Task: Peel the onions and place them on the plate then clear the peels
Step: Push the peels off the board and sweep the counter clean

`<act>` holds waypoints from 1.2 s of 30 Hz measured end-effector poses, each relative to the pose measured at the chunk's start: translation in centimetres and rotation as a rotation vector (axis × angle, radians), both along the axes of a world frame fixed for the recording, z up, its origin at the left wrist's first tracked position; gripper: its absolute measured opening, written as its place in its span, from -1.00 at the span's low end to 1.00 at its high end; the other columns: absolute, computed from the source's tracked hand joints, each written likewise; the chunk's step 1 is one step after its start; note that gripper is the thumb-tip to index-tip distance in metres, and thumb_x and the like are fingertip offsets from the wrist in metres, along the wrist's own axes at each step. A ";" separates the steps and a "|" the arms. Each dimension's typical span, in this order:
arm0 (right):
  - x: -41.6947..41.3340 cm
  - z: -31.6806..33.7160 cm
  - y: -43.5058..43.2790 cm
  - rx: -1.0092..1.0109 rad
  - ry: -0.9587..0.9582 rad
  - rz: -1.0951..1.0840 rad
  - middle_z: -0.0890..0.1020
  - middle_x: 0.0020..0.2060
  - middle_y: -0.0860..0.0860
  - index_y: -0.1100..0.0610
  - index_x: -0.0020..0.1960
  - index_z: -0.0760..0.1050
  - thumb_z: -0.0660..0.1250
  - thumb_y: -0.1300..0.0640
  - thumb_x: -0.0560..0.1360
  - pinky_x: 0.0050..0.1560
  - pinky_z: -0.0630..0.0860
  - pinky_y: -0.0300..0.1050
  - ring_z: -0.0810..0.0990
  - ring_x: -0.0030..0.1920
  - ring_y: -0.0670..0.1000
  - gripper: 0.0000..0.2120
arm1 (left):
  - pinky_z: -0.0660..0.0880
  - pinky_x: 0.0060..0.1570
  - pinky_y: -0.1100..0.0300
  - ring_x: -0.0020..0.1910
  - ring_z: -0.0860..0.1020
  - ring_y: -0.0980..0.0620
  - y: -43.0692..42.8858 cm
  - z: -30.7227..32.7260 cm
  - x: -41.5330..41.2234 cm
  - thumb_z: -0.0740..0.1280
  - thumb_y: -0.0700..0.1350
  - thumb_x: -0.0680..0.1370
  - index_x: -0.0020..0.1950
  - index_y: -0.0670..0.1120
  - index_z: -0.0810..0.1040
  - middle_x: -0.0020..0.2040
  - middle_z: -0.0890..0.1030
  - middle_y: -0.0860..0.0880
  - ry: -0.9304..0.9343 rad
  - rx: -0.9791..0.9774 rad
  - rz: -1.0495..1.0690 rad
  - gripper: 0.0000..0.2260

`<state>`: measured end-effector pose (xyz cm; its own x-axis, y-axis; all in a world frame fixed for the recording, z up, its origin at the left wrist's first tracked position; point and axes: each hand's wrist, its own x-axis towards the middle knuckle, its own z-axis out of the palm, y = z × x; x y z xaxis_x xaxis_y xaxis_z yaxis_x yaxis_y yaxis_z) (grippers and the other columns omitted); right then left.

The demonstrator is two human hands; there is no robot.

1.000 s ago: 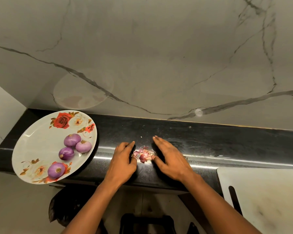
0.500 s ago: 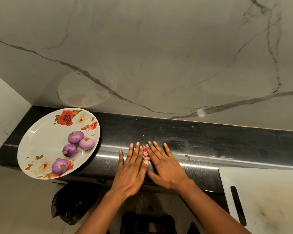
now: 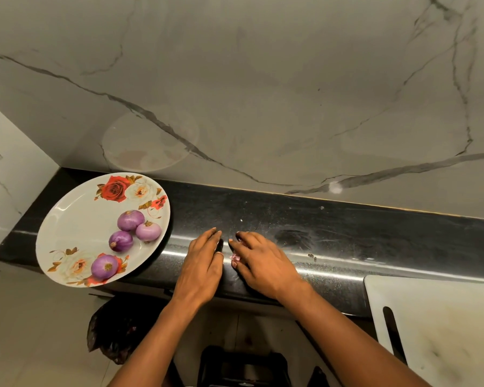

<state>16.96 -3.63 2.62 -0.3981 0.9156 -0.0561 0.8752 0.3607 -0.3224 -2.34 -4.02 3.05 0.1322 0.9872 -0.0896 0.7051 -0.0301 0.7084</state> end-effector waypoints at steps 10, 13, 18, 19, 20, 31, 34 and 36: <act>1.4 -0.3 -2.0 0.073 0.062 0.004 0.57 0.35 -0.04 0.06 0.46 0.53 0.26 0.12 0.71 0.20 0.62 -0.01 0.52 0.34 0.02 -0.66 | 0.29 0.47 0.19 0.46 0.33 0.12 0.0 -0.5 -0.1 0.25 -0.15 0.69 0.55 -0.07 0.48 0.47 0.46 0.05 0.036 0.031 -0.024 -0.60; 2.2 -0.2 -2.1 0.068 0.058 -0.001 0.62 0.26 -0.03 0.10 0.39 0.59 0.32 0.22 0.64 0.18 0.62 -0.03 0.57 0.27 0.04 -0.66 | 0.35 0.48 0.14 0.43 0.34 0.12 0.0 -0.6 -0.1 0.29 -0.15 0.65 0.54 -0.06 0.48 0.43 0.46 0.09 0.057 0.025 -0.077 -0.57; 2.8 0.0 -2.2 0.097 0.002 -0.014 0.66 0.16 -0.01 0.12 0.31 0.63 0.32 0.26 0.61 0.14 0.61 -0.03 0.58 0.17 0.05 -0.70 | 0.43 0.41 0.12 0.39 0.38 0.12 -0.1 -0.5 0.5 0.38 -0.08 0.62 0.53 -0.01 0.48 0.37 0.45 0.13 0.078 0.025 -0.137 -0.54; 2.8 0.1 -2.0 0.097 -0.006 -0.020 0.67 0.14 -0.01 0.12 0.29 0.64 0.32 0.27 0.62 0.13 0.60 -0.05 0.59 0.15 0.05 -0.71 | 0.45 0.39 0.10 0.38 0.40 0.11 -0.1 -0.5 0.6 0.39 -0.05 0.62 0.53 -0.01 0.49 0.35 0.45 0.13 0.078 0.026 -0.141 -0.54; 2.7 0.2 -1.9 0.086 0.007 -0.040 0.69 0.12 -0.02 0.11 0.27 0.65 0.32 0.27 0.62 0.13 0.59 -0.07 0.60 0.13 0.04 -0.73 | 0.46 0.38 0.09 0.37 0.41 0.11 0.0 -0.5 0.7 0.40 -0.03 0.62 0.53 -0.01 0.49 0.34 0.45 0.12 0.079 0.026 -0.144 -0.53; 4.2 4.1 -0.5 -0.762 1.639 -1.122 0.75 0.00 0.22 0.36 0.07 0.69 0.35 0.51 0.56 -0.15 0.71 -0.22 0.72 -0.02 0.07 -0.81 | 0.37 0.02 0.30 0.02 0.48 0.16 0.6 -0.6 1.9 0.44 -0.01 0.63 0.33 -0.04 0.69 0.04 0.50 0.13 0.108 0.075 -0.152 -0.71; 3.7 5.3 -0.8 -0.876 1.750 -1.121 0.75 -0.03 0.23 0.38 0.08 0.68 0.31 0.51 0.58 -0.10 0.72 -0.19 0.70 -0.04 0.06 -0.80 | 0.50 0.07 0.21 0.04 0.53 0.15 0.3 -0.6 2.1 0.43 -0.03 0.64 0.33 -0.05 0.69 0.03 0.54 0.13 0.028 0.077 -0.114 -0.72; 2.6 5.9 -0.9 -0.915 1.762 -1.095 0.75 -0.06 0.22 0.39 0.10 0.67 0.31 0.51 0.58 -0.09 0.72 -0.18 0.71 -0.05 0.06 -0.80 | 0.56 0.14 0.11 0.07 0.57 0.15 -0.1 -0.2 1.9 0.42 -0.04 0.64 0.33 -0.04 0.68 0.06 0.58 0.13 -0.035 0.084 -0.075 -0.73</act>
<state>19.58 -4.50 8.56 -0.0350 0.6898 -0.7232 -0.6752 -0.5498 -0.4918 -0.39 -4.09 2.86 0.2074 0.9783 -0.0013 0.6733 -0.1418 0.7256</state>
